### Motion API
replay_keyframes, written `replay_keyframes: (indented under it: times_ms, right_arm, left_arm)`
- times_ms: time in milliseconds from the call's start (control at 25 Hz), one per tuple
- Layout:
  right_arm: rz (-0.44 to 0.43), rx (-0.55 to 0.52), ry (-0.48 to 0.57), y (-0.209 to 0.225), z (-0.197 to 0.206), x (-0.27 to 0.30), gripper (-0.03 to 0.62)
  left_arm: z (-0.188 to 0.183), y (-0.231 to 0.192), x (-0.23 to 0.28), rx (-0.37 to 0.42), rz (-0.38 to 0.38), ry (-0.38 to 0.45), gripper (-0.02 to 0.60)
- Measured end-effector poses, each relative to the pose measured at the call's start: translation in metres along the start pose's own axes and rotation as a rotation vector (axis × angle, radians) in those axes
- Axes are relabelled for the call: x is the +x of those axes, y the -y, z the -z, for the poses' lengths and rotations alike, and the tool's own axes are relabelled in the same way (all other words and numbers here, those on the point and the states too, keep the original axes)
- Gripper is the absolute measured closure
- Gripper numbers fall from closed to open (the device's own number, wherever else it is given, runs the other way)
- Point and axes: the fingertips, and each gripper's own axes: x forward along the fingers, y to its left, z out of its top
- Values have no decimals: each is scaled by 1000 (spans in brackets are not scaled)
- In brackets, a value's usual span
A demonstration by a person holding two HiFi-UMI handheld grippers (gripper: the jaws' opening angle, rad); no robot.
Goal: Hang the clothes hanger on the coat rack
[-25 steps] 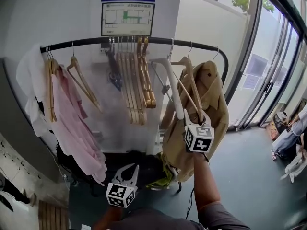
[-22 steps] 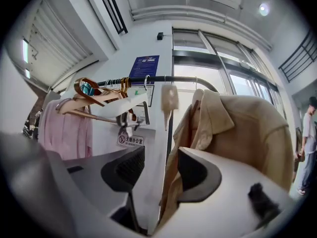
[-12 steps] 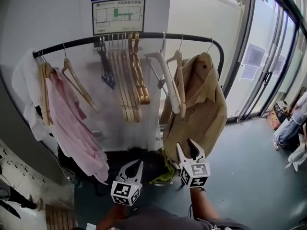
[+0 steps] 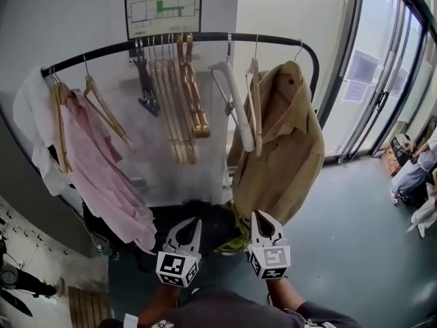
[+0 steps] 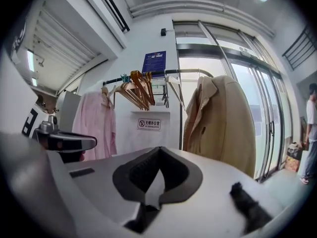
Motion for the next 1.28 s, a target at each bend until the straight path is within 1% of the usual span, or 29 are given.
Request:
replay_keyframes:
  times_ms: [200,440,1000,1280]
  right_arm:
    - [15,-12,22,3,-10,-3,580]
    - [24,-11,-7,4,1,-9,580]
    - [30,-21,8,4,4,-11,580]
    - [22,-36,-13,1,7,-10,580]
  left_arm:
    - [-1,1,-1,3,-4,4,572]
    - [-3,5,-2,9,-8,13,572]
    - [-1,8,-4,12,-16,5,572]
    - [0,11,-3,5,-9,3,572]
